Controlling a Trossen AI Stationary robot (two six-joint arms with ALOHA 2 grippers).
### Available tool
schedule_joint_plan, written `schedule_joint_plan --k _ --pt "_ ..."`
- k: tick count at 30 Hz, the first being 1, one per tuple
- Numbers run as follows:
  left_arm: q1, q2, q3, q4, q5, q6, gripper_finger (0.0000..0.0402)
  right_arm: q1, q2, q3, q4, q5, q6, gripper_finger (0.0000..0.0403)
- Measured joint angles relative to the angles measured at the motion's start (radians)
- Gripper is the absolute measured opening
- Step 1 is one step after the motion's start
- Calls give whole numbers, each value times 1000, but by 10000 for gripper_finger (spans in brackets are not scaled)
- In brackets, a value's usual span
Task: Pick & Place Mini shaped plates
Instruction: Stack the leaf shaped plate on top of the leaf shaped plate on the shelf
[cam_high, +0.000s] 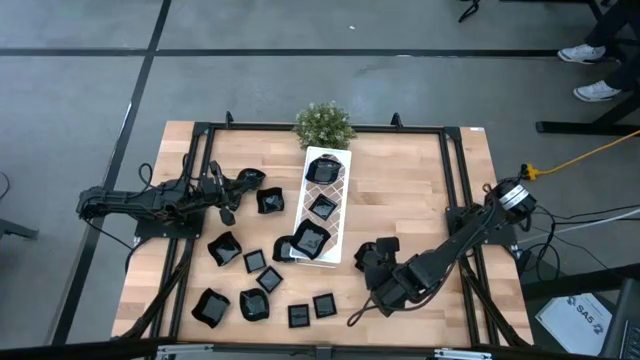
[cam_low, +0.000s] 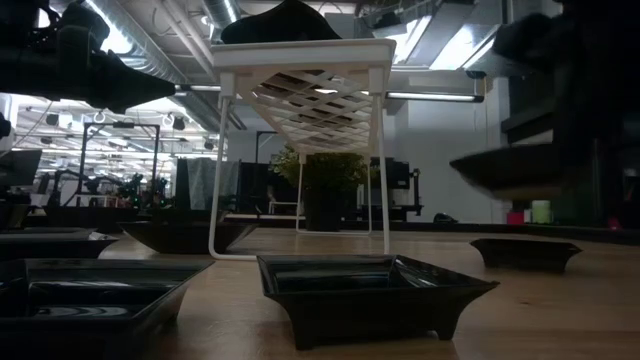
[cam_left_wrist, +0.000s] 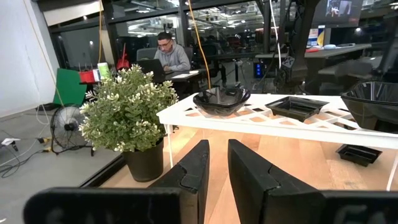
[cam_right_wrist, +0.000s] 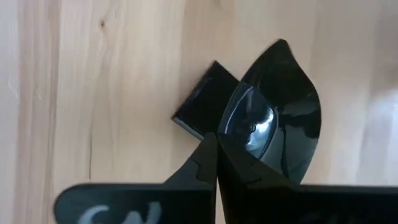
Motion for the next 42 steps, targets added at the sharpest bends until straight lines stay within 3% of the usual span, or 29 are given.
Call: schedule_joint_plan --k 23,42 --pt "0 0 0 0 0 0 55 -39 -115 175 -301 107 -4 1" --pt "0 0 0 0 0 0 52 -175 -144 269 -317 185 -306 1"
